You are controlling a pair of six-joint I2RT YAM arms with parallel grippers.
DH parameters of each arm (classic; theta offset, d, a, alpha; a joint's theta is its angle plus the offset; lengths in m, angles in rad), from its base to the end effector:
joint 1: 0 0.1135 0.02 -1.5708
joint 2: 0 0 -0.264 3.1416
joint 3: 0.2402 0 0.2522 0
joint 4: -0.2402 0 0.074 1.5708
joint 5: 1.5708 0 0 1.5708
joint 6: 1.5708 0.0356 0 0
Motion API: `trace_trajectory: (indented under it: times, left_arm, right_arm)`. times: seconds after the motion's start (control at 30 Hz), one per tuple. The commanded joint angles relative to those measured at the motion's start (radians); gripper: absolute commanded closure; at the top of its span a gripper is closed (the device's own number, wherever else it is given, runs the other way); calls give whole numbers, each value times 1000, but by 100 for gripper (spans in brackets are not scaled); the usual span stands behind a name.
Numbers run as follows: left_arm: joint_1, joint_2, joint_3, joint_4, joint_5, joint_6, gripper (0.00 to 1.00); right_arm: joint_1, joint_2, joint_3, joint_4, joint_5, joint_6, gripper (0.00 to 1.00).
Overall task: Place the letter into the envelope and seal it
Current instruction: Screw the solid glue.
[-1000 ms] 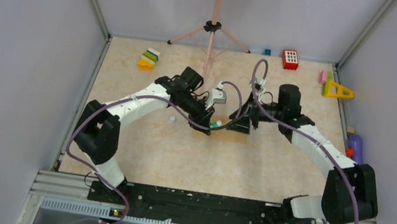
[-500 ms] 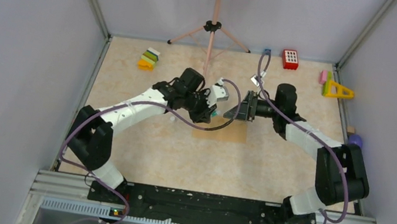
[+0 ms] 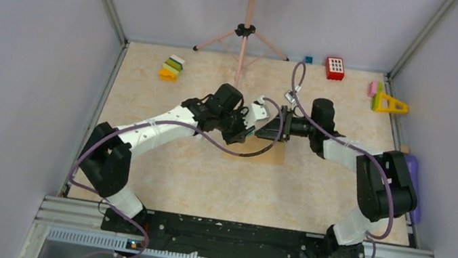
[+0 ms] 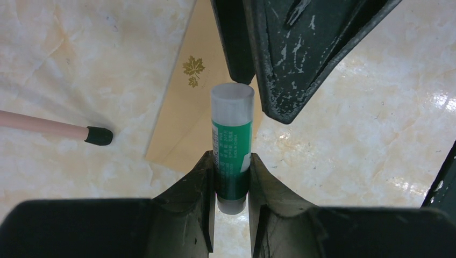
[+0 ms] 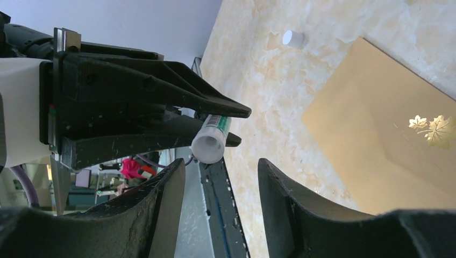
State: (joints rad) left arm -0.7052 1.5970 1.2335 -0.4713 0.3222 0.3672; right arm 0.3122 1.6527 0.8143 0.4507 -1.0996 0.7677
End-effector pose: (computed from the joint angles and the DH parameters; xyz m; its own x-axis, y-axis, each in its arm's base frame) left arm 0.2589 -0.2352 0.2665 -0.2479 0.6582 -0.7108 0.9275 0.3731 0.0220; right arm 0.3076 0.1326 0.2005 -0.9009 0.0405 -0.4322 -0.4153 0.2092 0.8853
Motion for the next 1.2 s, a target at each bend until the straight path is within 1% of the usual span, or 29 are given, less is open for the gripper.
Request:
trace_trajectory:
  times: [0.0,0.23,0.33,0.43,0.53,0.67,0.87,0.93,0.97,1.0,1.17]
  left_arm:
    - [-15,11,9,23,-17,12,100]
    - [-38,25,13,10,-26,31,100]
    - [-43,30,15,7,-29,30,100]
    - [-44,30,16,5,-32,29,100]
    - [-43,31,16,5,-35,30,100]
    - [-43,34,14,7,-35,32,100]
    - [-44,35,13,5,-26,32,100]
    - [-43,35,13,4,-18,34,100]
    - [-43,36,14,0,-9,37,100]
    - [-43,39,14,-4,1,38,100]
    - [-42,62,51,-76,97,49,100]
  right_arm:
    - [10,4,49,52,3,11,50]
    - [10,13,59,36,8,-11,56]
    - [10,10,60,27,5,-18,62]
    - [10,2,64,-15,12,-58,65]
    - [13,-8,65,-46,15,-87,65]
    - [22,-20,78,-127,34,-158,64]
    - [28,-23,85,-130,35,-171,66]
    - [28,-20,85,-132,30,-179,69]
    - [28,-21,86,-130,23,-185,77]
    - [28,-21,90,-129,15,-192,81]
    - [30,-56,95,-151,-37,-295,82]
